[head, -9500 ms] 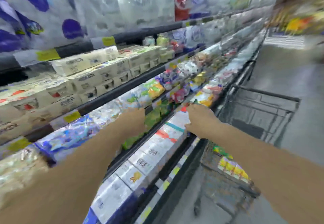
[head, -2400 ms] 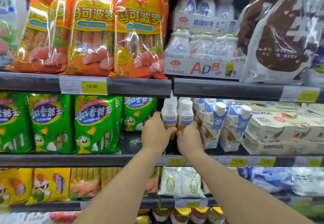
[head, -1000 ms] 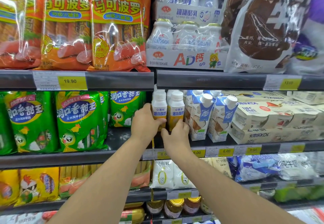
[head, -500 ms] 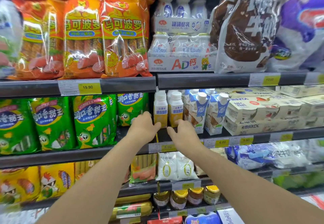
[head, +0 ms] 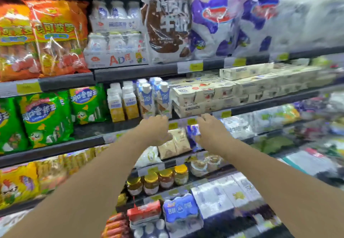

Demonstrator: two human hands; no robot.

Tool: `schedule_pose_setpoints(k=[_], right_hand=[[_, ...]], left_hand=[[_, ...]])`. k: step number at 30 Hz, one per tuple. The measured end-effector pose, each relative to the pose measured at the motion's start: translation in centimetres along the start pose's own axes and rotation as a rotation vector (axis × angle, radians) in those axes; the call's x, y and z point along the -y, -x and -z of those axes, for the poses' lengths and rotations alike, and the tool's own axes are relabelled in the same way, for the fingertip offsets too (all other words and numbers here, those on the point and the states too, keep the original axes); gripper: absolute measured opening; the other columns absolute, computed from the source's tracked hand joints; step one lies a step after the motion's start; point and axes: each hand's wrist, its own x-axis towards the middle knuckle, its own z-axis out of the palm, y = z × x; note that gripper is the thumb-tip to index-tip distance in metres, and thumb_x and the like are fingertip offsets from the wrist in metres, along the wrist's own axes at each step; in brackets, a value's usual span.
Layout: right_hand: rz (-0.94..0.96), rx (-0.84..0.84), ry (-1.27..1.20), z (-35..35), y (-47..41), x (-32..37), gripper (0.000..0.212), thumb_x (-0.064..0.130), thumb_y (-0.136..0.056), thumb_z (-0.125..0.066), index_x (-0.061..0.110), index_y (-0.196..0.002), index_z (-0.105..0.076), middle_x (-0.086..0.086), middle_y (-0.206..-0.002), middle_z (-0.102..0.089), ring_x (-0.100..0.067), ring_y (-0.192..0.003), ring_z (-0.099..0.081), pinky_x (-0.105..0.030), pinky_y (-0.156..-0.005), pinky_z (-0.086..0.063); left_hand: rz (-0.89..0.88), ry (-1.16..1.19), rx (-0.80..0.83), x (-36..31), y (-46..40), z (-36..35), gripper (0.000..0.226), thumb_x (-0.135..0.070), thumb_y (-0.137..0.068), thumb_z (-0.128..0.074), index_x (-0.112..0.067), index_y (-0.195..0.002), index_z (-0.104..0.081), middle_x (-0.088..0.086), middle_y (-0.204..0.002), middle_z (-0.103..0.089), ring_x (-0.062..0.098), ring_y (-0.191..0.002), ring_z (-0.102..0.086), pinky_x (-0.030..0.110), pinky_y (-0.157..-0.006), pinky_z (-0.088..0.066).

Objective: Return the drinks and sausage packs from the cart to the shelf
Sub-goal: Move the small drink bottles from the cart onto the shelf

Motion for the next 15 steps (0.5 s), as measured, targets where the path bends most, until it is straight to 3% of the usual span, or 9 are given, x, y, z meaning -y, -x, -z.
schedule_pose_setpoints(k=[3, 5, 8, 12, 15], right_hand=[[-0.078, 0.014, 0.051, 0.5, 4.8, -6.9, 0.057, 0.029, -0.090, -0.061, 0.008, -0.139, -0.044, -0.017, -0.143, -0.045, -0.034, -0.133, -0.043, -0.041, -0.108, -0.040], [-0.148, 0.011, 0.074, 0.9, 8.0, -11.4, 0.057, 0.031, -0.089, -0.061, 0.009, -0.138, -0.044, -0.016, -0.143, -0.044, -0.035, -0.133, -0.043, -0.042, -0.107, -0.041], [-0.251, 0.016, 0.084, 2.0, 12.6, -17.4, 0.050, 0.028, -0.092, -0.056, 0.010, -0.137, -0.045, -0.015, -0.145, -0.043, -0.035, -0.132, -0.042, -0.046, -0.104, -0.044], [-0.385, 0.004, 0.092, 3.3, 18.2, -24.9, 0.050, 0.028, -0.092, -0.056, 0.006, -0.136, -0.045, -0.016, -0.140, -0.045, -0.034, -0.129, -0.043, -0.042, -0.103, -0.043], [-0.492, 0.005, 0.075, 3.5, 21.7, -30.3, 0.041, 0.023, -0.091, -0.056, 0.007, -0.128, -0.047, -0.015, -0.132, -0.046, -0.033, -0.122, -0.046, -0.040, -0.091, -0.042]], left_hand=[[-0.116, -0.009, 0.021, -7.5, 0.0, -0.5, 0.061, -0.050, -0.094, -0.049, -0.011, -0.142, -0.047, 0.013, -0.145, -0.046, 0.033, -0.129, -0.047, 0.044, -0.103, -0.045], [-0.185, -0.002, 0.021, -12.7, 0.2, -1.0, 0.067, -0.057, -0.083, -0.047, -0.010, -0.129, -0.057, 0.013, -0.136, -0.056, 0.033, -0.121, -0.055, 0.040, -0.096, -0.049], [-0.252, 0.010, 0.004, -20.1, -0.1, -1.6, 0.050, -0.041, -0.089, -0.057, -0.007, -0.126, -0.052, 0.016, -0.133, -0.057, 0.034, -0.120, -0.056, 0.038, -0.092, -0.046], [-0.409, -0.023, 0.000, -29.4, -0.8, -1.7, 0.048, -0.037, -0.094, -0.057, -0.007, -0.130, -0.047, 0.015, -0.134, -0.052, 0.034, -0.122, -0.053, 0.039, -0.093, -0.046], [-0.533, -0.021, 0.019, -36.1, -2.3, -2.5, 0.045, -0.036, -0.092, -0.059, -0.005, -0.125, -0.050, 0.015, -0.127, -0.054, 0.034, -0.119, -0.055, 0.043, -0.096, -0.049]])
